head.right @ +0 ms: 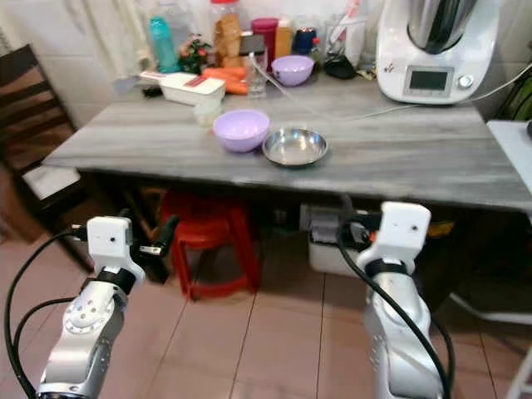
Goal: Setting the table
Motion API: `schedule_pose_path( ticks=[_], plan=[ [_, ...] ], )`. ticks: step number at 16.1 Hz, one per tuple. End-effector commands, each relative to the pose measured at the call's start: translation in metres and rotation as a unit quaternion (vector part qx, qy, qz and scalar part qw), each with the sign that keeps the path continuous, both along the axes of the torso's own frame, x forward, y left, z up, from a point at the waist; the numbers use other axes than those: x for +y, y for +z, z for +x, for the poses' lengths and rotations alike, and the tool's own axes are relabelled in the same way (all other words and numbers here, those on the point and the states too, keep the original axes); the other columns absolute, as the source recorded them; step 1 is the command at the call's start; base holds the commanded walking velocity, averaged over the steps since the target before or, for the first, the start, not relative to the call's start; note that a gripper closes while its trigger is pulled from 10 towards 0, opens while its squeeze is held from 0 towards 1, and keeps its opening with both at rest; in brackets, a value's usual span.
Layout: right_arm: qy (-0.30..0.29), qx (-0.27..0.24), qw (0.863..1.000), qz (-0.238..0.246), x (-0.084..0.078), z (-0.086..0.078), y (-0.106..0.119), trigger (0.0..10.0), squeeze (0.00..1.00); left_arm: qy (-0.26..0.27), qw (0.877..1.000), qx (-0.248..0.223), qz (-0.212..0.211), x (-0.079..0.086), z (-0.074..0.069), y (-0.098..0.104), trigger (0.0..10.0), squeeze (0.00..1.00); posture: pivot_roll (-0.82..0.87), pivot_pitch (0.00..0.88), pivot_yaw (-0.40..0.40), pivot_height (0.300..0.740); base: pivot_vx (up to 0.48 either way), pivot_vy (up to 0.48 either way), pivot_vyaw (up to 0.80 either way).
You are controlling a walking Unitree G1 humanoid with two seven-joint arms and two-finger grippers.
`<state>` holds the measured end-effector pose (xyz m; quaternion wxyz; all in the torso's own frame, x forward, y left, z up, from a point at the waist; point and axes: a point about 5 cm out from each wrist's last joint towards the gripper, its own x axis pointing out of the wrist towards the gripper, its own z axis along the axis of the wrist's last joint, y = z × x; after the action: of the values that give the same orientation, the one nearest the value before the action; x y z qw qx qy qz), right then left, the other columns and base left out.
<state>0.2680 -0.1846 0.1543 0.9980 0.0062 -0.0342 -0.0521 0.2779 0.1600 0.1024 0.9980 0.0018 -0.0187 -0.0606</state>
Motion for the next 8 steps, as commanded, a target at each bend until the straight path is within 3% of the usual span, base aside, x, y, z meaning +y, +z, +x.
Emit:
schedule_pose_path(
  ticks=[1, 5, 8],
  plan=[
    [0.001, 0.012, 1.0, 0.003, 0.0, 0.0, -0.005, 10.0, 0.0, -0.003, 1.0, 0.0, 0.008, -0.001, 0.001, 0.0, 10.0, 0.0, -0.15, 0.028, 0.07, 0.74, -0.296, 0.0, 0.0],
    [0.035, 0.036, 0.999, 0.005, 0.01, 0.001, -0.012, 10.0, 0.0, -0.005, 1.0, -0.003, 0.006, -0.002, 0.002, 0.0, 10.0, 0.0, -0.15, 0.028, 0.068, 0.74, -0.289, 0.0, 0.0],
    [0.036, 0.032, 0.999, 0.008, 0.013, 0.0, -0.015, 10.0, 0.0, -0.022, 1.0, -0.022, -0.004, -0.007, 0.004, 0.005, 10.0, 0.0, -0.15, 0.026, 0.078, 0.74, 0.0, 0.0, 0.0]
  ],
)
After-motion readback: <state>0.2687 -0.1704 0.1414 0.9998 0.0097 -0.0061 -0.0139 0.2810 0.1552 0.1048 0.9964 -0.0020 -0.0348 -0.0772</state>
